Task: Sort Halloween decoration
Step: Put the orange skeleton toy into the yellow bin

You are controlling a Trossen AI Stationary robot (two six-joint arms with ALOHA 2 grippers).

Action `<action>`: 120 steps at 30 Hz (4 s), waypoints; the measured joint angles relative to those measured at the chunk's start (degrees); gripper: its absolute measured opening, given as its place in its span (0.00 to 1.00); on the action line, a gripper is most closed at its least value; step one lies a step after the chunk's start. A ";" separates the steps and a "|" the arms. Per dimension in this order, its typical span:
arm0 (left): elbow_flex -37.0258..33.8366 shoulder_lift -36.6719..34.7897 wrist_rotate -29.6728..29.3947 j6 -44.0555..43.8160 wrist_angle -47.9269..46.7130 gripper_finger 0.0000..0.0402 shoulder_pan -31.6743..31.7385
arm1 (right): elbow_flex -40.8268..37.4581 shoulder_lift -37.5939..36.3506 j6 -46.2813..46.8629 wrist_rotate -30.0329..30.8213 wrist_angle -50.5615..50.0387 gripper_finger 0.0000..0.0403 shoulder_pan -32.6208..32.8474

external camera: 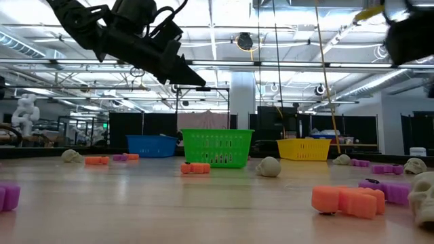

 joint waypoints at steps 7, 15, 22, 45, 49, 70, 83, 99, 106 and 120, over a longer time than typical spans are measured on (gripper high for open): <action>0.00 0.00 0.00 0.15 -0.16 0.03 0.00 | 6.53 9.75 15.29 -0.01 1.18 0.03 9.87; 0.00 0.02 0.02 0.20 -0.43 0.03 0.00 | 13.14 21.33 18.42 -3.23 -0.61 0.27 12.67; 0.00 0.02 0.02 0.15 -0.47 0.03 0.00 | 13.77 26.73 18.72 -6.61 -4.29 0.37 12.63; 0.02 0.02 0.04 0.11 -0.89 0.03 0.02 | 13.89 28.37 9.92 -6.37 -3.64 0.02 11.44; 0.02 0.02 0.04 0.10 -0.89 0.03 0.02 | 15.52 27.10 7.96 -6.44 -3.26 0.02 10.98; 0.04 0.03 0.07 -0.26 -0.42 0.03 0.00 | 20.41 9.45 -11.99 7.83 -23.40 0.01 -12.93; 0.04 0.04 0.07 -0.28 -0.41 0.03 0.00 | 20.41 9.08 -51.57 10.98 -20.26 0.01 -58.34; 0.04 0.04 0.07 -0.26 -0.74 0.03 0.00 | 32.96 32.18 -74.95 10.59 -13.80 0.01 -83.57; 0.04 0.04 0.09 -0.26 -0.85 0.03 0.00 | 33.31 37.58 -76.49 7.51 -13.45 0.01 -85.02; 0.04 0.04 0.11 -0.36 -2.10 0.03 0.00 | 33.33 38.24 -75.89 7.51 -12.04 0.16 -86.47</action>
